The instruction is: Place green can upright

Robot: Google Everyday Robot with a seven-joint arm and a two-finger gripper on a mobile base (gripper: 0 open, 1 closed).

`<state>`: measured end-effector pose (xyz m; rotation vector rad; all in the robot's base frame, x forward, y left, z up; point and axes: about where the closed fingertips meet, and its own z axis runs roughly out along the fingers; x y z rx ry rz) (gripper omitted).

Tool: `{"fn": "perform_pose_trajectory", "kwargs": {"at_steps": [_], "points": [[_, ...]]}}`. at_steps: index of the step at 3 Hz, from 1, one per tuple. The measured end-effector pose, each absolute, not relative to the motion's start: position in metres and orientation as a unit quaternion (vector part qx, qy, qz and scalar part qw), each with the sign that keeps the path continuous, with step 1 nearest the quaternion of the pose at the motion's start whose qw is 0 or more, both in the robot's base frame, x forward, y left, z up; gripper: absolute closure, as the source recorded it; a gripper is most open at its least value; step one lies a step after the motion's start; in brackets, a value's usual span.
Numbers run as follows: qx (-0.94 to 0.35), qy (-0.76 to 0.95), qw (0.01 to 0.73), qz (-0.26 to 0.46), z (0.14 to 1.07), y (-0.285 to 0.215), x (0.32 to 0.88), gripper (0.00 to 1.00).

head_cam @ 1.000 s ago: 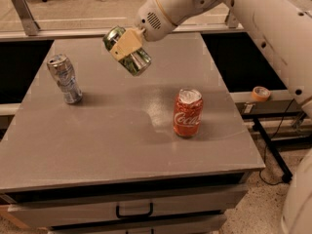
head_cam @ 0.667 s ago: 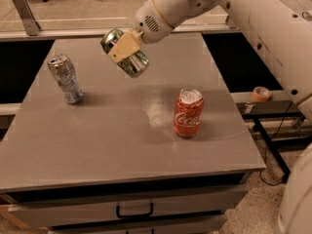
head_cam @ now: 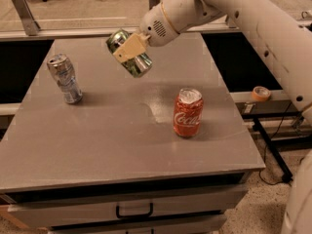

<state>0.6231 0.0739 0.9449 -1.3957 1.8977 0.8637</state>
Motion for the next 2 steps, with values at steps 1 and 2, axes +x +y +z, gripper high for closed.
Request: {"fn": "perform_pose_trajectory", "kwargs": {"at_steps": [1, 2], "points": [[-0.531, 0.684, 0.353, 0.355, 0.943, 0.062, 0.635, 1.0], [-0.536, 0.647, 0.385, 0.381, 0.941, 0.052, 0.645, 1.0]]}}
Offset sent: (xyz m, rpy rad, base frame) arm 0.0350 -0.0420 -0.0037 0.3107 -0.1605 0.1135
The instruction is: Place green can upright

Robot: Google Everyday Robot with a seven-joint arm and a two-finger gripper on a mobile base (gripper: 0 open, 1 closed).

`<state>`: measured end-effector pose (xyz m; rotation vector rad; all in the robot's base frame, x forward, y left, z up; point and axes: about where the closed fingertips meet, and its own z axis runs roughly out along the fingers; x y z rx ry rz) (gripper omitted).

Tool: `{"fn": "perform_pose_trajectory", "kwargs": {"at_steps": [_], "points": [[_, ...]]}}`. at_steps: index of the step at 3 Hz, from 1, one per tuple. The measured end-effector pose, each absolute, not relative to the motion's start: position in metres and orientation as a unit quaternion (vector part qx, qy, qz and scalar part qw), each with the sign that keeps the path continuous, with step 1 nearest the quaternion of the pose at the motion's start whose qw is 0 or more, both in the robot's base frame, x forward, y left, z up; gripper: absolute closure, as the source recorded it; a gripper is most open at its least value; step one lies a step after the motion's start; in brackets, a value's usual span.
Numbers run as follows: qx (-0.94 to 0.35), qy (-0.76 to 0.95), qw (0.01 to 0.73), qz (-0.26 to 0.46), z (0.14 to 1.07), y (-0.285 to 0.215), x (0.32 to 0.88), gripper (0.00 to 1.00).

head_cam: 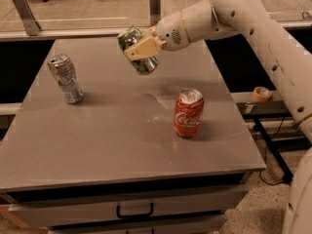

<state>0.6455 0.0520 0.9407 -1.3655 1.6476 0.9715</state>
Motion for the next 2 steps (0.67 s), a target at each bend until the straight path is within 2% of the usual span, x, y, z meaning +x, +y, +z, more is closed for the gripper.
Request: {"fn": "perform_pose_trajectory", "kwargs": {"at_steps": [2], "points": [[-0.515, 0.622, 0.417, 0.417, 0.915, 0.025, 0.652, 1.0]]}}
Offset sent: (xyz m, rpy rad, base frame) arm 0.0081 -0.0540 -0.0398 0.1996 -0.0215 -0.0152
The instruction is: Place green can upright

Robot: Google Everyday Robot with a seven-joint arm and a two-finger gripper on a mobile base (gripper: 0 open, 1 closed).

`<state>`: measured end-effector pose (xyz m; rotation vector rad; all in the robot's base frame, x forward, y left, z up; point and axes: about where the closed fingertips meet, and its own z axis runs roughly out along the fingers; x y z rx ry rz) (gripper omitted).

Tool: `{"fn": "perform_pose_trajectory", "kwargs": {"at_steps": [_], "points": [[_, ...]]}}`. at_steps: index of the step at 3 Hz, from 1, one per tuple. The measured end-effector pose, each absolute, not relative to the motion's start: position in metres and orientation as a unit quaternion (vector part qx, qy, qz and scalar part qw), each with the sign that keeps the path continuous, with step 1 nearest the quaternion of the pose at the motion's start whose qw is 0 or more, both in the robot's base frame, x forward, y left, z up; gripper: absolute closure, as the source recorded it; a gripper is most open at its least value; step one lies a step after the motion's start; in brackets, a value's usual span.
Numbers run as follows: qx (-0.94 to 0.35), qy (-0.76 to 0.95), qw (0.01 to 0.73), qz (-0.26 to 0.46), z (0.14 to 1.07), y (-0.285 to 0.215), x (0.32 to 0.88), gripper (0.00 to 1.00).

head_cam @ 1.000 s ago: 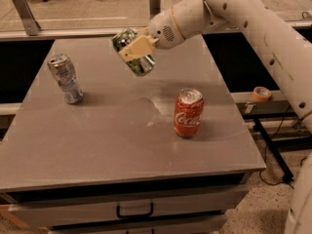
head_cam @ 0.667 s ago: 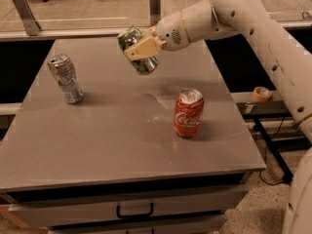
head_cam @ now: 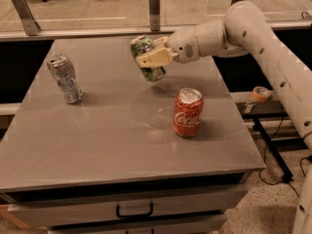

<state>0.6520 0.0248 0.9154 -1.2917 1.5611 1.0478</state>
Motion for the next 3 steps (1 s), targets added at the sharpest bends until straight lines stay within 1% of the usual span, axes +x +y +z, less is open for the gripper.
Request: {"fn": "perform_pose_trajectory", "kwargs": {"at_steps": [1, 2, 3], "points": [[-0.501, 0.601, 0.447, 0.433, 0.907, 0.014, 0.654, 1.0], [-0.491, 0.573, 0.479, 0.448, 0.904, 0.005, 0.655, 0.82], [-0.484, 0.555, 0.497, 0.46, 0.901, -0.002, 0.654, 0.59]]}}
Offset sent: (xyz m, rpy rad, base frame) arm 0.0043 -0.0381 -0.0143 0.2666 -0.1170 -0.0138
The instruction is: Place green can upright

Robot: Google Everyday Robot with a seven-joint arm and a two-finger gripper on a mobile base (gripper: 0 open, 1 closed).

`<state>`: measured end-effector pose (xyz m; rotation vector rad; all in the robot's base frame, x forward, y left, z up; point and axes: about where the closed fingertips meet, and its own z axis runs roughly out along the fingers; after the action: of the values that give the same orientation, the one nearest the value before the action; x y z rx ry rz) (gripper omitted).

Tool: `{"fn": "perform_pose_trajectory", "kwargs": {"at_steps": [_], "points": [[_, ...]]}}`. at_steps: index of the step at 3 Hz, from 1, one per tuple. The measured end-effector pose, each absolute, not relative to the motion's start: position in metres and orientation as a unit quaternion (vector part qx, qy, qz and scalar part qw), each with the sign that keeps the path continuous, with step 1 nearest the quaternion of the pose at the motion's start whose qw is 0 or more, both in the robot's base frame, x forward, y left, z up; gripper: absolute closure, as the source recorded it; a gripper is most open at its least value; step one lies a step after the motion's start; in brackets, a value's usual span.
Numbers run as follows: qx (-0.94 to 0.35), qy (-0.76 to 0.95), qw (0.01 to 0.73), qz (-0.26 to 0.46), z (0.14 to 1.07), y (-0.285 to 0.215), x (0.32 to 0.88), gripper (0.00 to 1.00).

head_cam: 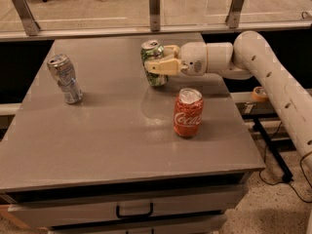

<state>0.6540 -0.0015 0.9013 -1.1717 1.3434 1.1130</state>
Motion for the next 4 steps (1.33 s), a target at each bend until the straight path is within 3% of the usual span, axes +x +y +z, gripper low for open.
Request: {"fn": "perform_pose_trajectory", "kwargs": {"at_steps": [2, 3, 4], "points": [[-0.474, 0.545, 0.508, 0.469, 0.893, -0.011, 0.647, 0.13], [-0.47, 0.547, 0.51, 0.469, 0.89, -0.014, 0.642, 0.0], [-0.469, 0.551, 0.51, 0.464, 0.89, -0.019, 0.636, 0.0]]}}
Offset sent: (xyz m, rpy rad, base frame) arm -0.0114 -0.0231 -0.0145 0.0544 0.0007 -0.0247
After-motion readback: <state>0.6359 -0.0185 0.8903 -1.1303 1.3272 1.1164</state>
